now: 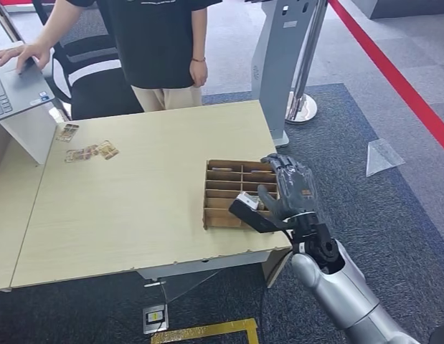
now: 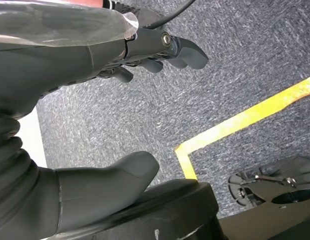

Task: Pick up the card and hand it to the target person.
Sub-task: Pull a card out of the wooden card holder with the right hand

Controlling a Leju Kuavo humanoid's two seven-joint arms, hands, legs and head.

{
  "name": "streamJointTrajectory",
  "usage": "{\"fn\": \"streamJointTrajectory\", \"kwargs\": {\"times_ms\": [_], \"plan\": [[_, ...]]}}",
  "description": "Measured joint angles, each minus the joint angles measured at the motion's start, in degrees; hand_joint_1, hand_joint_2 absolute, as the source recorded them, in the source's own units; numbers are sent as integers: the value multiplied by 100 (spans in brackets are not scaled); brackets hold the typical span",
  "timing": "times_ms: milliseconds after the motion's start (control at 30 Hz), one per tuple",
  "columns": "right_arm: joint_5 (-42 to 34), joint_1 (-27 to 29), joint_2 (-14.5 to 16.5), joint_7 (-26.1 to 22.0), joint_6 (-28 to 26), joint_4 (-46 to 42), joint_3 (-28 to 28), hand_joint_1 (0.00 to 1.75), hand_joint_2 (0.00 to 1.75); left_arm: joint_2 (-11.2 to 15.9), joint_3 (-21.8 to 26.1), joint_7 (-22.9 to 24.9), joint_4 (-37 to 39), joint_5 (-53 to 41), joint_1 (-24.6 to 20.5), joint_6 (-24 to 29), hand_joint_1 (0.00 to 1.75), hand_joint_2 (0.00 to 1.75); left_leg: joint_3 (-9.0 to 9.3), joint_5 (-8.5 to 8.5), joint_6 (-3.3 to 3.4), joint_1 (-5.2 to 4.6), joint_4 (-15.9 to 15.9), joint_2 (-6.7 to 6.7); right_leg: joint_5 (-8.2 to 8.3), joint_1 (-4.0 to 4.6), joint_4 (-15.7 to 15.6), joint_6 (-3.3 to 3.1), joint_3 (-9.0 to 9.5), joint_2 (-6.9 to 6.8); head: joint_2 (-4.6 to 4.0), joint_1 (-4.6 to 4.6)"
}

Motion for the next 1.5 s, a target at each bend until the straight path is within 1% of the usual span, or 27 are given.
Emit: {"fn": "streamJointTrajectory", "kwargs": {"times_ms": [167, 300, 433, 633, 1033, 1167, 1300, 1367, 1433, 1467, 1500], "plan": [[-111, -255, 14, -22, -50, 348, 47, 74, 175, -3, -2, -66, 0, -50, -5, 2, 0, 175, 0, 0, 0, 0, 0, 0, 0, 0, 0, 0, 0, 0, 0, 0], [-175, -372, 14, -73, -119, 587, 70, 67, 175, -5, -5, -70, 0, -70, -8, 0, 0, 175, 0, 1, 0, 0, 1, -1, 0, 0, 0, 0, 0, -1, 0, 1], [-240, -495, 15, -103, -197, 850, 97, 76, 175, -5, -6, -70, 0, -78, -11, 0, 0, 175, 0, 0, 0, 0, 1, -1, 0, 0, 0, 0, 0, 0, 0, 1], [-315, -665, 16, -138, -308, 1275, 134, 75, 175, -5, -6, -70, 0, -82, -12, 0, 0, 175, 0, 1, 0, 0, 1, -1, 0, 0, 0, 0, 0, -1, 1, 0], [-482, -1003, 74, -305, -630, 2215, 196, 82, 175, -8, -6, -70, 0, -104, -12, 13, 0, 175, -1, 1, 0, 0, 1, -1, 0, 0, 1, 0, 0, -1, 1, 1], [-513, -1107, 102, -339, -714, 2498, 222, 93, 175, -9, -6, -70, 0, -104, -11, 31, 0, 175, -1, 1, 0, 0, 1, -1, 0, 0, 1, 0, -1, -1, 0, 0], [-519, -1195, 135, -361, -767, 2732, 241, 93, 175, -11, -6, -70, 0, -104, -11, 46, 0, 175, -1, 1, 0, 0, 1, -1, 0, 0, 1, 0, 0, -1, 0, 1], [-514, -1232, 147, -362, -782, 2820, 250, 96, 175, -14, -6, -70, 0, -104, -11, 46, 0, 175, -1, 1, 0, 0, 1, -1, 0, 0, 1, 0, 0, -1, 0, 1], [-498, -1266, 155, -361, -788, 2898, 263, 103, 175, -19, -6, -70, 0, -104, -11, 46, 0, 175, 0, 1, 0, 0, 1, -1, 0, 0, 1, 0, 0, -1, 0, 1], [-486, -1279, 159, -357, -792, 2935, 270, 110, 175, -20, -6, -70, 0, -104, -11, 46, 0, 175, 0, 1, 0, 0, 1, -1, 0, 0, 1, 0, 0, -1, 0, 2], [-473, -1291, 163, -351, -795, 2967, 276, 123, 175, -21, -6, -70, 0, -104, -11, 46, 0, 175, 0, 1, 0, 0, 1, -1, 0, 0, 1, 0, 0, -1, 0, 2]]}}
